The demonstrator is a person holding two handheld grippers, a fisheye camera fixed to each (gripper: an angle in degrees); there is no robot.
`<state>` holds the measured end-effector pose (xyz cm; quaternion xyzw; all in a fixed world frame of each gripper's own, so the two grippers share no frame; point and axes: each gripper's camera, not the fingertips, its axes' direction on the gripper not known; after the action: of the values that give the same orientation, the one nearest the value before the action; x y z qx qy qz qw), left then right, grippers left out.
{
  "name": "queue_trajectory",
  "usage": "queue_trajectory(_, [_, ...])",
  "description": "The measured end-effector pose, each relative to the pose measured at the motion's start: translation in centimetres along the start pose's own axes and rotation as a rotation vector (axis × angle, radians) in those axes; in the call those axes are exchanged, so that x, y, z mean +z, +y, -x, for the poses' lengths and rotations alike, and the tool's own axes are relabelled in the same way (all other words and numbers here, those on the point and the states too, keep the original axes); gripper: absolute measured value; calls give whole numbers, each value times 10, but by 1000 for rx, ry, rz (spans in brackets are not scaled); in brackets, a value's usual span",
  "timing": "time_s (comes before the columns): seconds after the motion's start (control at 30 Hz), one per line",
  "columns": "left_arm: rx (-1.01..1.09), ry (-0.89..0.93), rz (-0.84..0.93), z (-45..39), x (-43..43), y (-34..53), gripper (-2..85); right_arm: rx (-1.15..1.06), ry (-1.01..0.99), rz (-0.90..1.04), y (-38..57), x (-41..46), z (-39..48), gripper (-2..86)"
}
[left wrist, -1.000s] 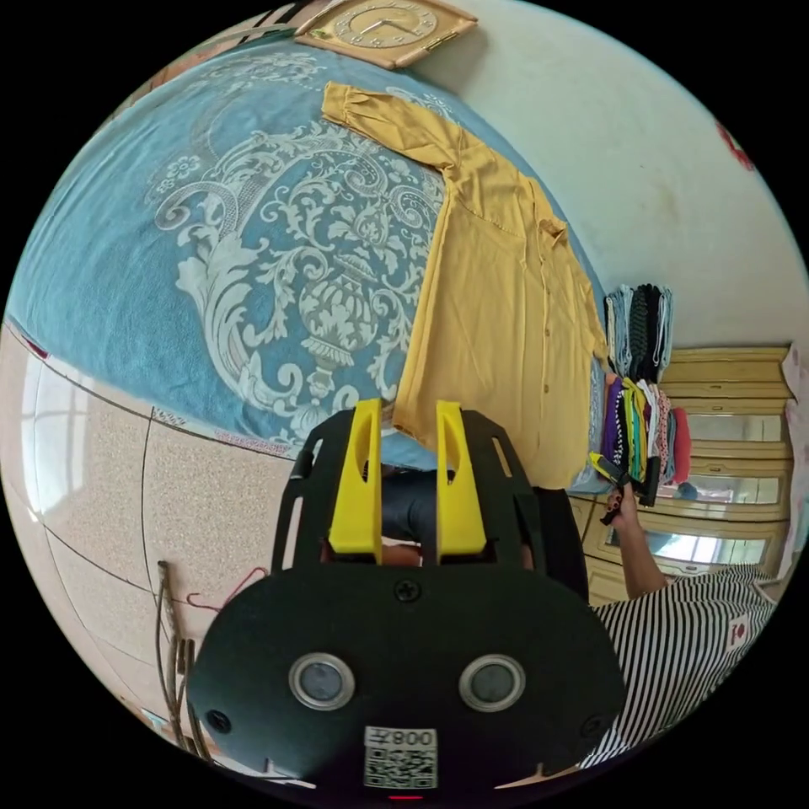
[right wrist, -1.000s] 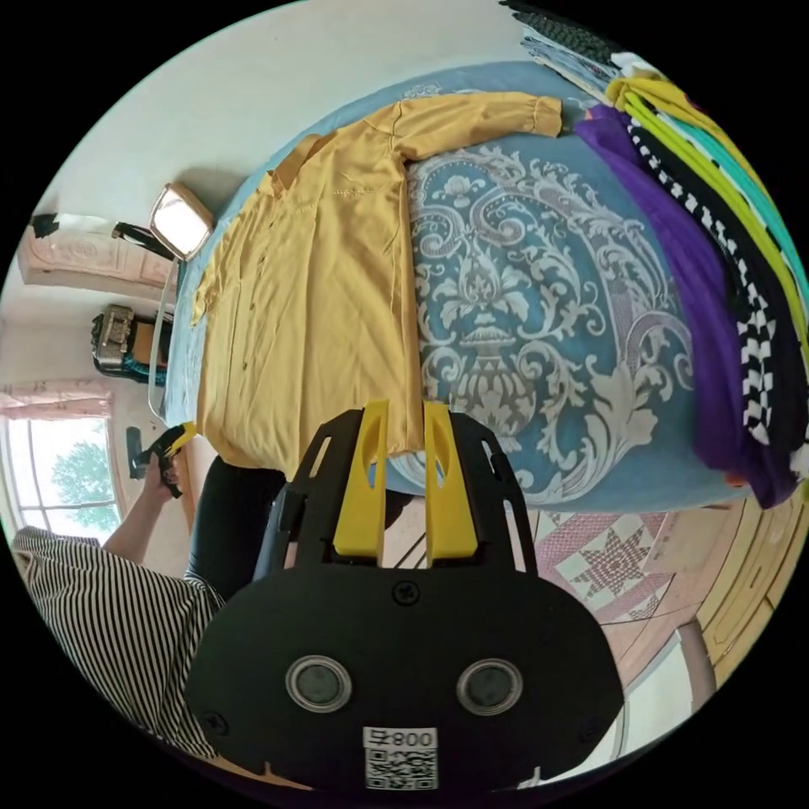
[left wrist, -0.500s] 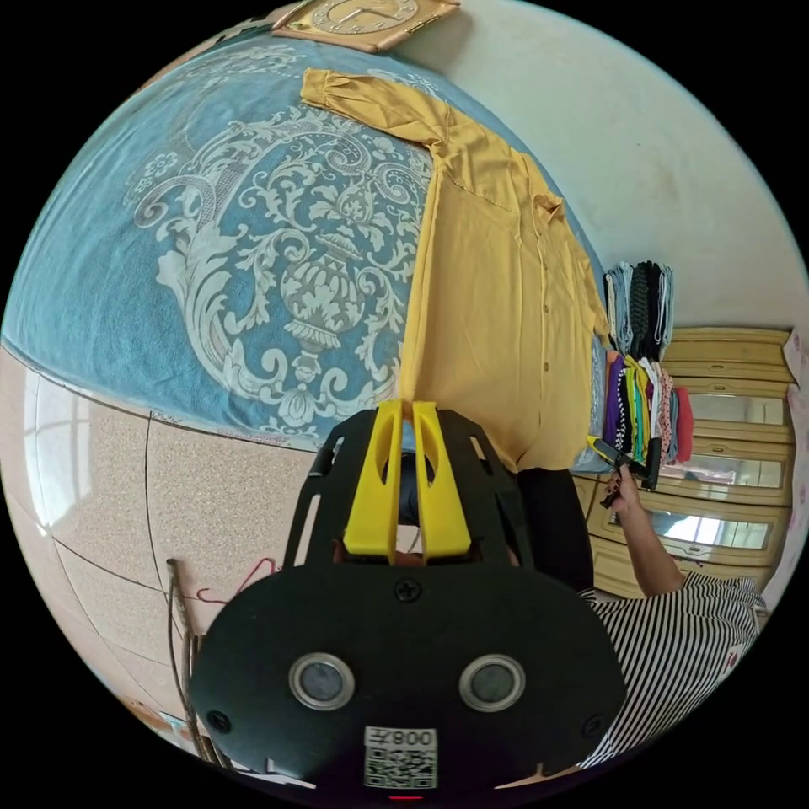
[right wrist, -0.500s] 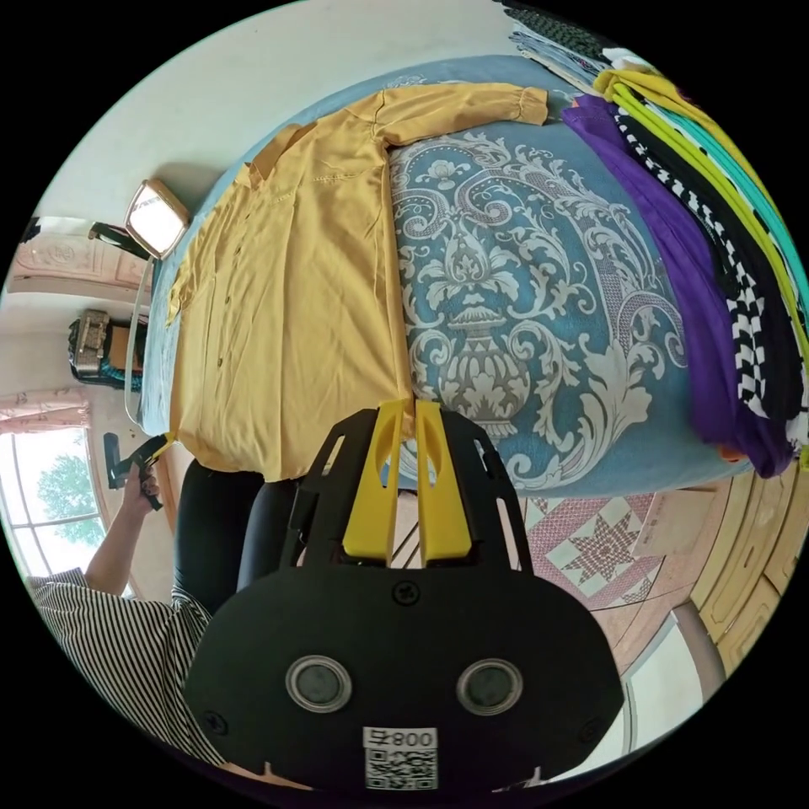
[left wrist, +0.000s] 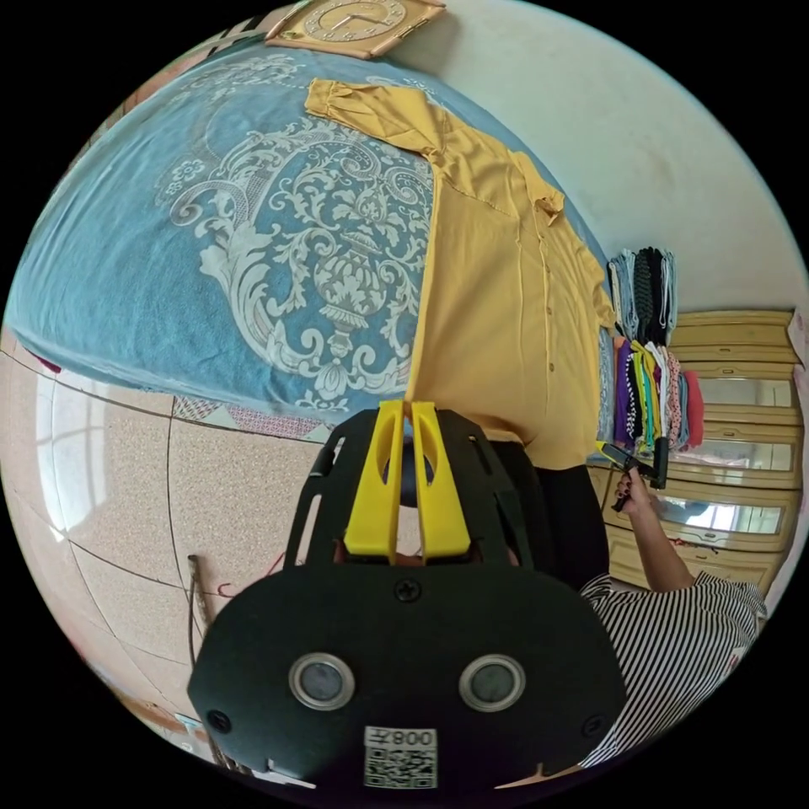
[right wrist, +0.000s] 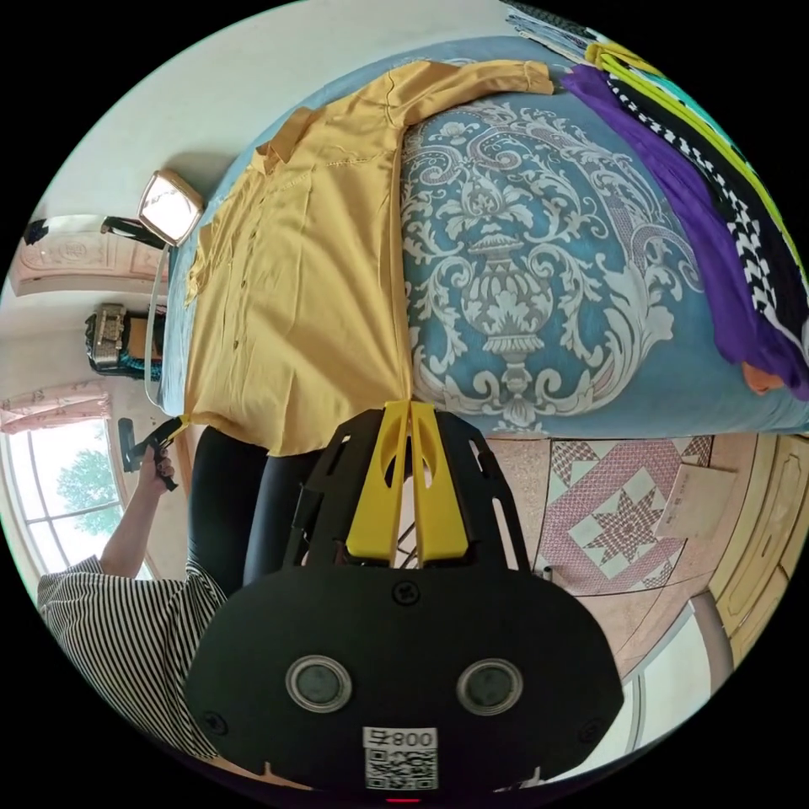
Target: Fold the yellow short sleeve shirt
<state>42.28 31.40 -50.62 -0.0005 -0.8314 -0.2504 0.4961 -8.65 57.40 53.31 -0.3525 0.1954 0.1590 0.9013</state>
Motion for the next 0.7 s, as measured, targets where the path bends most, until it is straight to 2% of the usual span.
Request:
queue_trajectory(0.23, [-35,-48,-93,-41,-14,-2,23,103,-121,-64,9,8,-20,1])
queue_trajectory(0.4, [49,-93,-201,-104,-27,-8,18,143,-45,-199,25,-7,-4,0])
queue_trajectory(0.5, [155,-99,-132,-153,-8,-29,12,45,13,-179,16,9,28,1])
queue_trajectory(0.63, [215,-226,58,-200,39,-59,6,-66,202,-44,-4,55,65,0])
queue_trajectory(0.7, [200,-212,50,-213,38,-66,6,-97,230,-53,-3,59,72,1])
